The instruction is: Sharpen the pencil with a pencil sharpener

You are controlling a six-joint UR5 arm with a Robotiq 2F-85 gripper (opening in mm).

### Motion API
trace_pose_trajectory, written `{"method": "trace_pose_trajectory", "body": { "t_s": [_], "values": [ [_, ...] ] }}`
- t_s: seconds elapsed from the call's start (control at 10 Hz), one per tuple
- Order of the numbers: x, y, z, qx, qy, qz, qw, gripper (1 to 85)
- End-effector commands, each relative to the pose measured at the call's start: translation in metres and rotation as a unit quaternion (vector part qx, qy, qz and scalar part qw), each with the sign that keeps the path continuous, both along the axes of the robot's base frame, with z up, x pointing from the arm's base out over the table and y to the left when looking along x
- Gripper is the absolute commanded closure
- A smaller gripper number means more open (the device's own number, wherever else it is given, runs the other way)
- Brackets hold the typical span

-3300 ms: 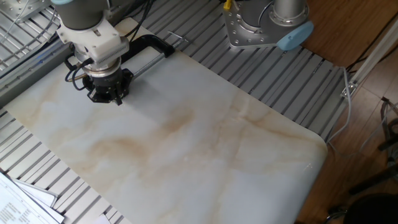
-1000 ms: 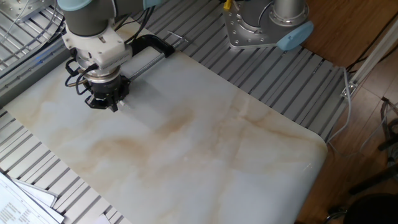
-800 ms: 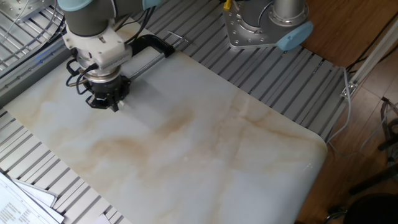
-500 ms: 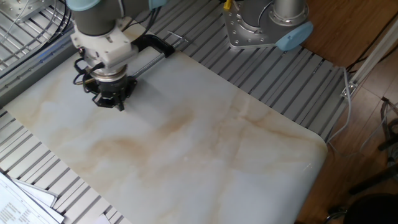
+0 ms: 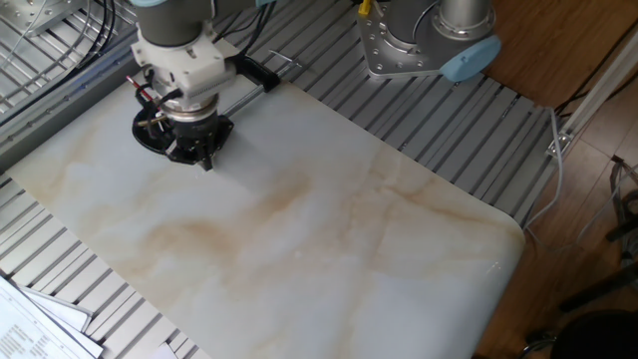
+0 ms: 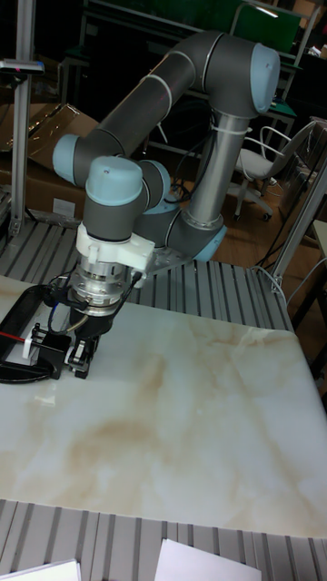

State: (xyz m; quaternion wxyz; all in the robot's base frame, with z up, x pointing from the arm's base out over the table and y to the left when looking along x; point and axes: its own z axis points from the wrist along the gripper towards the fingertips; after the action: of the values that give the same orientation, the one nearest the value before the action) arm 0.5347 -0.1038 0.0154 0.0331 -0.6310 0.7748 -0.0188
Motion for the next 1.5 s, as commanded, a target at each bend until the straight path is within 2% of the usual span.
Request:
{"method": "trace_pose_trajectory", "body": {
  "t_s": [0.0, 0.5, 0.7, 0.8, 0.9, 1.0, 1.1, 1.2, 1.3, 1.4],
  "values": [
    [-0.01, -0.001, 0.005, 0.008, -0.002, -0.008, 0.9999, 84.3],
    [-0.015, 0.006, 0.023, 0.01, 0.008, -0.019, 0.9997, 84.3],
    [-0.006, 0.002, 0.034, 0.002, 0.01, -0.004, 0.9999, 84.3],
    [-0.003, 0.001, 0.039, -0.002, 0.012, -0.005, 0.9999, 70.3],
    [-0.001, 0.002, 0.04, -0.002, 0.011, -0.007, 0.9999, 40.7],
    [0.004, 0.0, 0.044, -0.009, 0.009, -0.008, 0.9999, 29.0],
    [0.01, 0.002, 0.051, -0.01, 0.01, -0.008, 0.9999, 28.7],
    [0.016, 0.011, 0.058, -0.001, 0.011, -0.018, 0.9998, 29.0],
    [0.027, 0.024, 0.064, 0.02, -0.002, -0.044, 0.9988, 55.3],
    [0.035, 0.025, 0.069, 0.019, -0.004, -0.081, 0.9965, 84.0]
  ]
}}
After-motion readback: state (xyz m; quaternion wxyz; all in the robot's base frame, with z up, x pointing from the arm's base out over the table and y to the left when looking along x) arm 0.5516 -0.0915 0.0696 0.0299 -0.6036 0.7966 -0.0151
